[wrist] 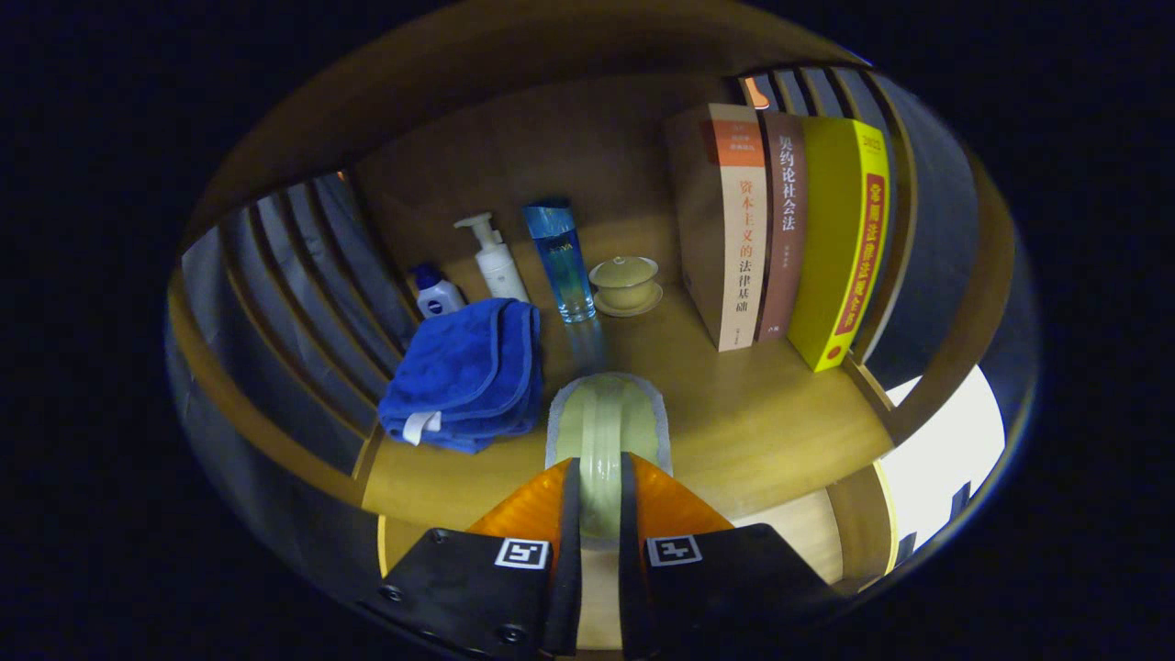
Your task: Pull open the drawer, take out the items inside it, and place them on the countertop above the cabinet.
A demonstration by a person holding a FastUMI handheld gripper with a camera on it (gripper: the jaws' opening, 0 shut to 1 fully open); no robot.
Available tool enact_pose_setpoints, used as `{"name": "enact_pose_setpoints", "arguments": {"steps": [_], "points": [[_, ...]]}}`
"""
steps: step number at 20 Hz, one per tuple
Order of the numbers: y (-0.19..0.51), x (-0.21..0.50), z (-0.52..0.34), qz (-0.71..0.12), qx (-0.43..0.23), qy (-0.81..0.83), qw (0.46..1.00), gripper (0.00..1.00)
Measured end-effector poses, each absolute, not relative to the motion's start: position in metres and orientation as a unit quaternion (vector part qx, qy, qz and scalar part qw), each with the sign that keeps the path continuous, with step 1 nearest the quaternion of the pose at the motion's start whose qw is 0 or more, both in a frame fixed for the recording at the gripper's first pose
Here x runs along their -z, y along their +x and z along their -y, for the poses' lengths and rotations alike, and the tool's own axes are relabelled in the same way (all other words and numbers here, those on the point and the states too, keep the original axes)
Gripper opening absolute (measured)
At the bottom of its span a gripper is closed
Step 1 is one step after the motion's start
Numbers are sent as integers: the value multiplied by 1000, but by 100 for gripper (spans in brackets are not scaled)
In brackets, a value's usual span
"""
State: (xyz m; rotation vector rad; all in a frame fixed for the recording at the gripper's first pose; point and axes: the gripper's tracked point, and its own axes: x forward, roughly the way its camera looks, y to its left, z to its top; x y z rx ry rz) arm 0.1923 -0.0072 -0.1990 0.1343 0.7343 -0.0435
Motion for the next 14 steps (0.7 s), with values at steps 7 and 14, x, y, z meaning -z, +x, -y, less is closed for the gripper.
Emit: {"name": "enact_pose_setpoints", "arguments": {"steps": [7, 14], "points": [[211, 232, -2, -370, 19, 66, 926, 33], [180, 171, -12, -303, 6, 73, 950, 82]]}}
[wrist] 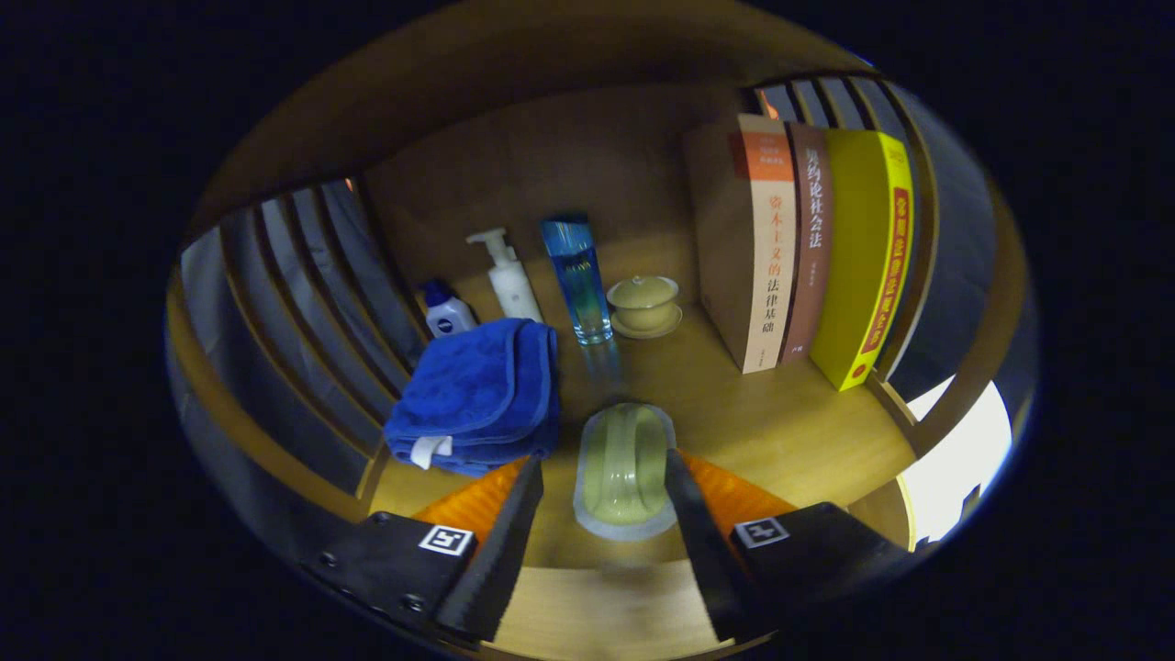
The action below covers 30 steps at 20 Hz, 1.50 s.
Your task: Pull open the drawer, take out the items inside it, and place them on the countertop above the cabinet.
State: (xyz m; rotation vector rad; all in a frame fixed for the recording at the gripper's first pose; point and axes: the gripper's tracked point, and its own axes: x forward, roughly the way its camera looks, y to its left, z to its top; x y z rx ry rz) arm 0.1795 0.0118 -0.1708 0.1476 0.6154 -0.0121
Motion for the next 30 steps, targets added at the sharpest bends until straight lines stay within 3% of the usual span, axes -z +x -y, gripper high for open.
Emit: {"name": "enact_pose_setpoints", "arguments": {"steps": [2, 3, 13, 20, 30], "points": [[157, 145, -18, -275, 0, 78, 958, 97], [145, 132, -19, -260, -3, 71, 963, 98], [25, 70, -15, -150, 2, 1, 989, 99], [-58, 93, -22, -122, -5, -13, 992, 99], [-127, 178, -12, -156, 8, -25, 987, 99]]}}
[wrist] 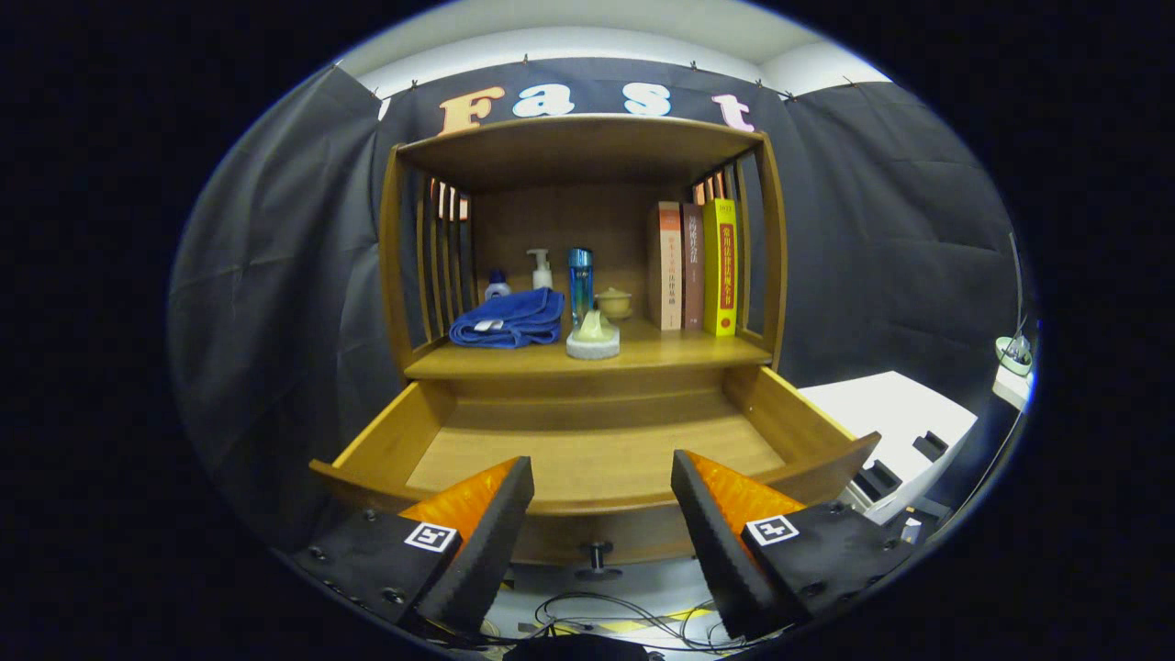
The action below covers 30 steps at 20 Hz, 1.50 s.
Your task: Pull open the drawer, take out the items inside it, and place them on the countertop above the cabinet.
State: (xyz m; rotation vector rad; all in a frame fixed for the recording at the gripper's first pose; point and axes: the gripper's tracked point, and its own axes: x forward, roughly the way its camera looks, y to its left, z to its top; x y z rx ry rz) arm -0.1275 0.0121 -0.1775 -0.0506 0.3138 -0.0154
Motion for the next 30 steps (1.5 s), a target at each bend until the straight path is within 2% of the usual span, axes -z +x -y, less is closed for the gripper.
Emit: {"name": "enact_pose_setpoints", "arguments": {"steps": [12, 30], "points": [[-133, 249, -30, -196, -3, -6, 981, 99], [-116, 257, -31, -180, 9, -24, 983, 99]]}}
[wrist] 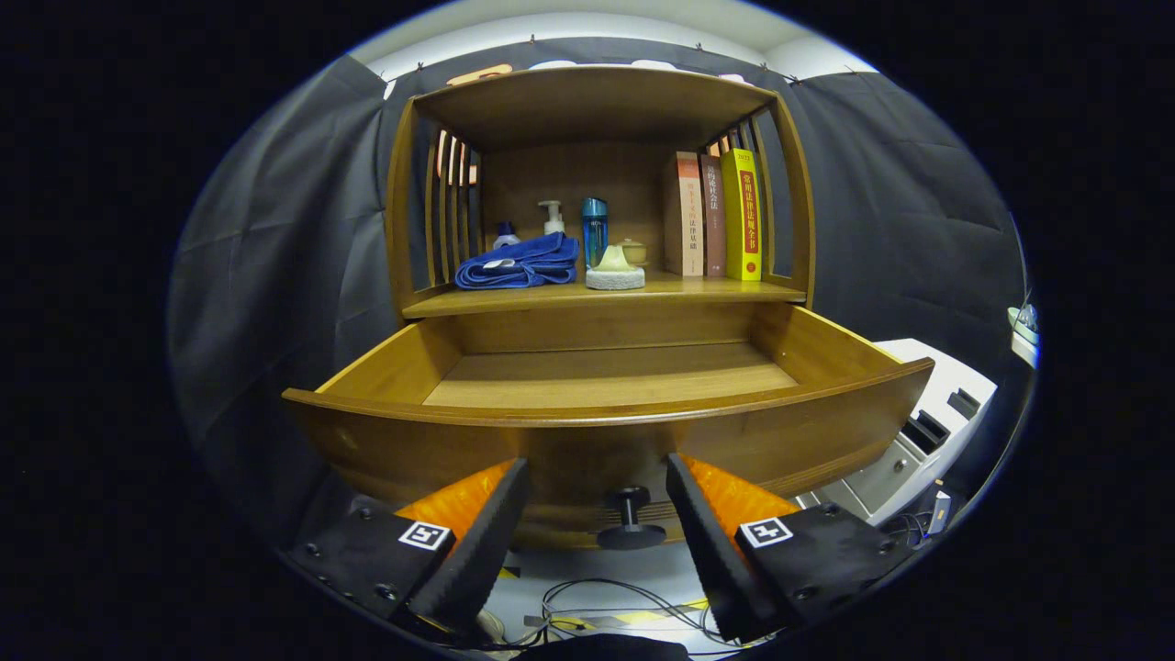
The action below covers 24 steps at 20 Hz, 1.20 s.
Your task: Pull open the drawer, take out the items inside it, and place them on the countertop above the cabinet.
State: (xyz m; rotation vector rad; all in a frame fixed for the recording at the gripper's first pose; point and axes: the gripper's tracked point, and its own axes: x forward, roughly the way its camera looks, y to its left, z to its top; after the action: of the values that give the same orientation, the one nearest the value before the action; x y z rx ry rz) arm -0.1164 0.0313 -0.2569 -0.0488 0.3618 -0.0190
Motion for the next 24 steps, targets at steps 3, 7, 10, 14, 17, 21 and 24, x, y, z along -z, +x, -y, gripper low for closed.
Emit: {"name": "enact_pose_setpoints", "arguments": {"steps": [3, 7, 10, 14, 17, 21, 24], "points": [[-106, 258, -31, -180, 9, -27, 983, 99], [-91, 260, -30, -180, 7, -32, 983, 99], [-77, 260, -30, -181, 7, -34, 983, 99], [-49, 263, -30, -179, 5, -37, 983, 99], [-28, 264, -29, -176, 4, -46, 983, 99], [-6, 269, -31, -177, 5, -45, 983, 99], [10, 274, -32, -180, 6, -45, 983, 99]]}}
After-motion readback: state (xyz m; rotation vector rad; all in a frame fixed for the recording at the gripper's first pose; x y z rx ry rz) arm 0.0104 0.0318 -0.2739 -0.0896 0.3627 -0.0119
